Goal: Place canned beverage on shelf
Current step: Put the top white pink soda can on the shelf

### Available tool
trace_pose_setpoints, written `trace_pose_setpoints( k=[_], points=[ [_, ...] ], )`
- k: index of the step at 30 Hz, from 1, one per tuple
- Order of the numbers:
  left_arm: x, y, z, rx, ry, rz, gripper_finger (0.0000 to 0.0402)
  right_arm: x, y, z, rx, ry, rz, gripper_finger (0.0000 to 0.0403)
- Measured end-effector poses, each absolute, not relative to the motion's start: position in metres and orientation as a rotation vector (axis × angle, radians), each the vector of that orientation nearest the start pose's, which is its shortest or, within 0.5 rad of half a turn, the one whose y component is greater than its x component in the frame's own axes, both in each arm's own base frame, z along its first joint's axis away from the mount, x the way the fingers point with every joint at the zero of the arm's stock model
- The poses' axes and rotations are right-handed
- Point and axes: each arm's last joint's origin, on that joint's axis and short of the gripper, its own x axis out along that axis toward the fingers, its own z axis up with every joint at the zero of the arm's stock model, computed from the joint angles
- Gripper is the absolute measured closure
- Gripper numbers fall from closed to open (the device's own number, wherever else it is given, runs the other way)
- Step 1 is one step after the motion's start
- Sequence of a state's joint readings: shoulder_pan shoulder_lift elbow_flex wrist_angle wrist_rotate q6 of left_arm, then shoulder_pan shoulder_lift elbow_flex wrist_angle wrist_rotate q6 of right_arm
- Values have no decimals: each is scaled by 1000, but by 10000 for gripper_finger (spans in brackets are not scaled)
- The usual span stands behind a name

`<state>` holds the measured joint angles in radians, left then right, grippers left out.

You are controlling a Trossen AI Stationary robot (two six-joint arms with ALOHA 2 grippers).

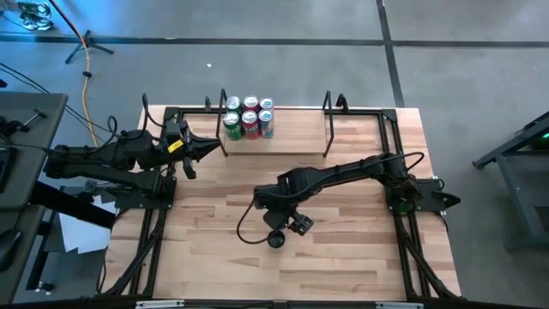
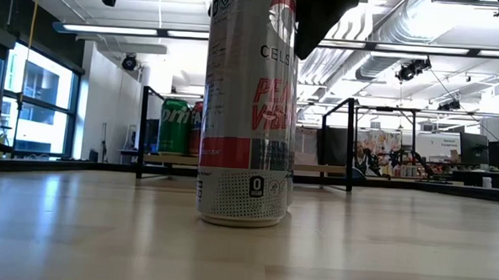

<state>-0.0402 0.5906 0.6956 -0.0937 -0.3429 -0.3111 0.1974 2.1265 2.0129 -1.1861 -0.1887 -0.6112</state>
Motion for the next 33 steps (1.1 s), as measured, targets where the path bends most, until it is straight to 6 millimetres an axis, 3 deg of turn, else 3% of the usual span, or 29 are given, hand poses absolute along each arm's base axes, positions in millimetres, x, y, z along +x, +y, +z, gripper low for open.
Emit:
trace_pose_setpoints(
  k=[33],
  points=[
    [133, 4, 337, -311, -58, 299, 402, 429, 93, 261, -536, 1127, 807, 62]
  ],
)
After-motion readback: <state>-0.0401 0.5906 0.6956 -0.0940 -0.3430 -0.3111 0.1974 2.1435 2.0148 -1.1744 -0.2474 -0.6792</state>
